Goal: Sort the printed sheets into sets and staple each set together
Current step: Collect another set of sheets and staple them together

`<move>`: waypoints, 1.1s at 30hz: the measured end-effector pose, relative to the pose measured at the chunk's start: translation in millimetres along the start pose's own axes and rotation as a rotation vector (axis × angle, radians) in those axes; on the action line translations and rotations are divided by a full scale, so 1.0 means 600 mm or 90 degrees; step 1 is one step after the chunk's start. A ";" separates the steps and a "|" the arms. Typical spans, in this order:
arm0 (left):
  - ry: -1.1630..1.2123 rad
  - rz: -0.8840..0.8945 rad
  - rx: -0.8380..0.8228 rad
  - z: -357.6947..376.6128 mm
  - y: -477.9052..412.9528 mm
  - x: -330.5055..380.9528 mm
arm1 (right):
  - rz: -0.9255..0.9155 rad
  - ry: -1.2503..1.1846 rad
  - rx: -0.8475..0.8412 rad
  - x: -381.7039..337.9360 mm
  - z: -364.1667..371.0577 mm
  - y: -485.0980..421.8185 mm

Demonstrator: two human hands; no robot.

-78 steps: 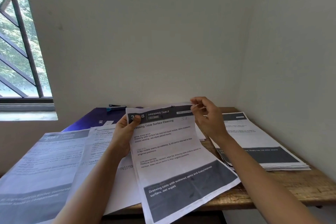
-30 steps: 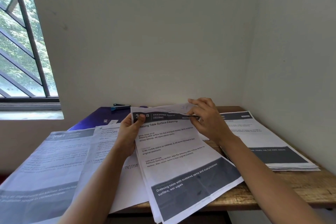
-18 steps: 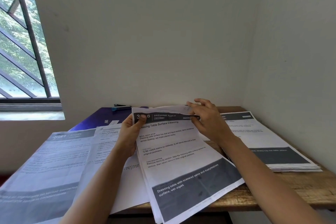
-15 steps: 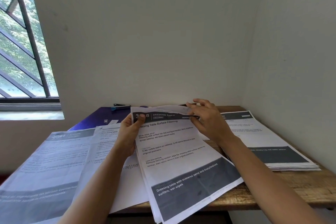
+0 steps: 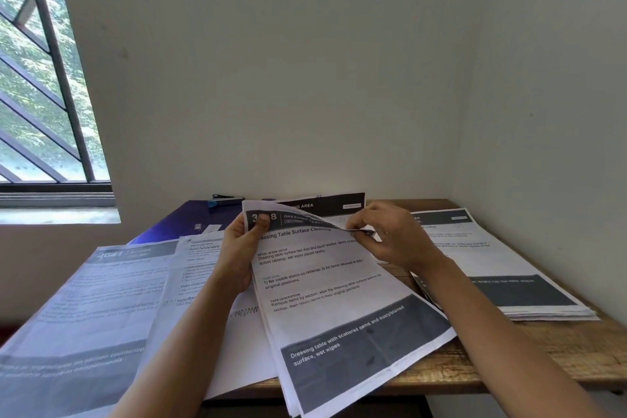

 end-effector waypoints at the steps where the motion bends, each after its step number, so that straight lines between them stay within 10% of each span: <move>1: 0.002 0.001 0.002 0.000 0.000 0.000 | 0.002 -0.010 -0.002 0.000 0.000 0.000; 14: 0.003 0.005 0.010 -0.001 -0.002 -0.001 | -0.019 -0.104 -0.035 -0.018 0.008 0.001; 21: -0.005 -0.004 -0.025 0.008 0.002 0.000 | 0.083 0.030 0.191 0.026 -0.034 0.011; 33: -0.008 -0.016 -0.022 0.018 0.013 -0.002 | 0.113 0.215 -0.054 0.020 0.054 -0.034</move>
Point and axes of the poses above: each hand's wrist, its own y-axis away from the middle knuckle, its own z-axis out of the palm, x = y × z, the point moved 9 cm from there along -y, towards the middle knuckle, and after that the axes turned 12 degrees about -z, right-handed, at the moved point
